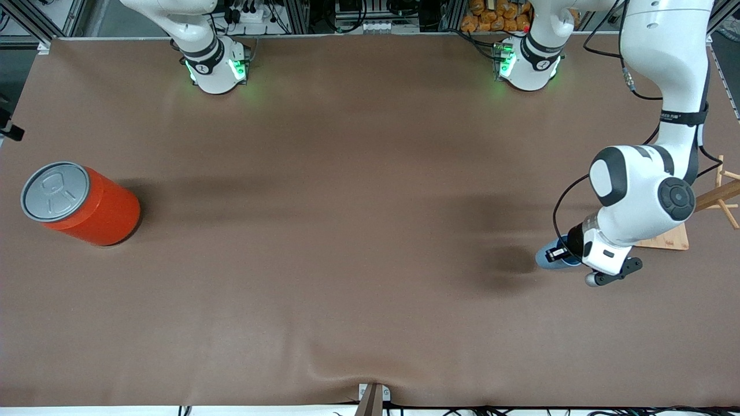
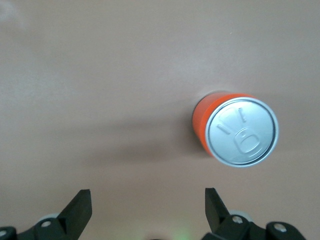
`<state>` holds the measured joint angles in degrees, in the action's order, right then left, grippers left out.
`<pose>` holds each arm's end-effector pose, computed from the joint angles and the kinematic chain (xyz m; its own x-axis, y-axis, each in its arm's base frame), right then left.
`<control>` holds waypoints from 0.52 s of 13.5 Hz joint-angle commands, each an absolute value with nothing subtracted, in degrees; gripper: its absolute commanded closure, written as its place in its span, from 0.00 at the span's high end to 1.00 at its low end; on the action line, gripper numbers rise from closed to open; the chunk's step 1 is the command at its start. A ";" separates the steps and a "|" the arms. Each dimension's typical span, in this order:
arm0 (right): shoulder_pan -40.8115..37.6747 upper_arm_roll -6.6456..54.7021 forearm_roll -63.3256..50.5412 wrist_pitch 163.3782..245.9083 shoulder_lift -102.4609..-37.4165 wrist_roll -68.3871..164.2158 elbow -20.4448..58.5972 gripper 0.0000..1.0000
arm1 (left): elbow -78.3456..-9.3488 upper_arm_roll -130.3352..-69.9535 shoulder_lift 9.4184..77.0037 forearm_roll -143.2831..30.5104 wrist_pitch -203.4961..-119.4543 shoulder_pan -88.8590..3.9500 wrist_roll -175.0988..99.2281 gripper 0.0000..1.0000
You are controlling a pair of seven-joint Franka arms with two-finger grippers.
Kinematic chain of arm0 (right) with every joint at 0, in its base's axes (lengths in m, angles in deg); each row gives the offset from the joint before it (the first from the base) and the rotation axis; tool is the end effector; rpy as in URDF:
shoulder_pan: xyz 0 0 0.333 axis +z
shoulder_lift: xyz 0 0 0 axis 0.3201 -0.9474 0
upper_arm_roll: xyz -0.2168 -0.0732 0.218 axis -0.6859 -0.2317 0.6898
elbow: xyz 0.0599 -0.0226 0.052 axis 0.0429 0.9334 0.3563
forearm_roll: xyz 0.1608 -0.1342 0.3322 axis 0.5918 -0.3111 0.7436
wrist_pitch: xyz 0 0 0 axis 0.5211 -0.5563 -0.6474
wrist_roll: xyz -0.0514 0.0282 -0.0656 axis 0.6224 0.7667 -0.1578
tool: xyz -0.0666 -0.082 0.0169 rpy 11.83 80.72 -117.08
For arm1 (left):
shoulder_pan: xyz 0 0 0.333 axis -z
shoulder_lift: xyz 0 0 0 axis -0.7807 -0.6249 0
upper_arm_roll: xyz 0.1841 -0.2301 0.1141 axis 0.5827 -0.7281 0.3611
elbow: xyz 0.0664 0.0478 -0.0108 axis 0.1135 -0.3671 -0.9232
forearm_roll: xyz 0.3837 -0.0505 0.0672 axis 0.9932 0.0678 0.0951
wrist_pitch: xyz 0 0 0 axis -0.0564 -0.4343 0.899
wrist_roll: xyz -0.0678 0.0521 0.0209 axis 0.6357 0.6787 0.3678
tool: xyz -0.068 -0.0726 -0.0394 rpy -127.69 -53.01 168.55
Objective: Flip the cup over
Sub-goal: 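Stand the cup upright on the table with the left gripper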
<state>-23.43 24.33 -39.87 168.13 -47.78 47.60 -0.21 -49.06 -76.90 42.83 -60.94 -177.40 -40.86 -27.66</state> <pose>0.5335 -0.0849 0.6796 0.9964 -0.0790 -0.0301 -0.0807 -0.9949 -0.0598 0.6459 -0.0704 0.2901 0.9414 0.3370 -0.0123 0.3352 -0.9312 0.1430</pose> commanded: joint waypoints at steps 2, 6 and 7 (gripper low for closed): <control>-23.06 29.46 -42.00 168.56 -45.51 45.08 1.88 1.00 | -52.23 -76.90 42.73 -58.56 -177.47 -38.58 -26.19 0.00; -22.89 33.52 -44.56 168.48 -45.60 45.43 3.81 1.00 | -51.28 -76.81 42.73 -57.06 -177.29 -39.46 -26.19 1.00; -22.89 33.52 -44.64 168.48 -45.60 45.43 3.81 1.00 | -50.75 -76.81 43.08 -57.06 -177.03 -39.55 -26.19 1.00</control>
<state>-22.74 33.18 -43.20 168.10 -47.17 45.81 1.82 -51.21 -76.89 41.73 -58.80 -177.51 -39.15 -27.37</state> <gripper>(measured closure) 0.000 0.674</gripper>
